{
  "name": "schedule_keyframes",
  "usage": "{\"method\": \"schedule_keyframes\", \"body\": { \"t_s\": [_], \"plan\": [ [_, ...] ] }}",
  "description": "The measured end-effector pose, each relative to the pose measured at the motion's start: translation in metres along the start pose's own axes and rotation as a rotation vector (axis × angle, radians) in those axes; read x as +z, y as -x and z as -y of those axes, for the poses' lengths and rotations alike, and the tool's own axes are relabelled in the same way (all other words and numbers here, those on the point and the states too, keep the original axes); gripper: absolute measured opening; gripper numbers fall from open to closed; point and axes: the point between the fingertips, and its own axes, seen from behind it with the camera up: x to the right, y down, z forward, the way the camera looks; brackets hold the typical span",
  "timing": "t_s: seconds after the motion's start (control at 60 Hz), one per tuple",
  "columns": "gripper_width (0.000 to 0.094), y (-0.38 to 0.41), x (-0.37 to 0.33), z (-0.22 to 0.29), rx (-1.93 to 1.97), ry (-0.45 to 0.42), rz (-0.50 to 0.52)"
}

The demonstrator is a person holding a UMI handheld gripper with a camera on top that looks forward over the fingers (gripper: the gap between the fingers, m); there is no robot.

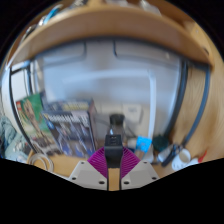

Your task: Unplug charger

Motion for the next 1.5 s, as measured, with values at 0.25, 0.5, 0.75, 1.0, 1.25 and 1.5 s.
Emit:
{"method": "schedule_keyframes", "body": {
  "t_s": [0.25, 0.5, 0.75, 1.0, 1.25, 1.5],
  "plan": [
    [0.0129, -0.044, 0.036, -0.186, 0.051, 0.403, 0.056],
    [0.0136, -0.037, 0.044, -0.265, -0.006, 0.607, 0.134],
    [0.0233, -0.038, 0.059, -0.26, -0.055, 0.6, 0.107],
    [0.0459, -0.035, 0.049, -0.24, -0.036, 0.527, 0.075],
    [0.0858, -0.017, -0.031, -0.149, 0.061, 0.267, 0.043],
    [0.0853, 0.015, -0.15, -0.111, 0.112, 0.014, 0.03]
  ]
}}
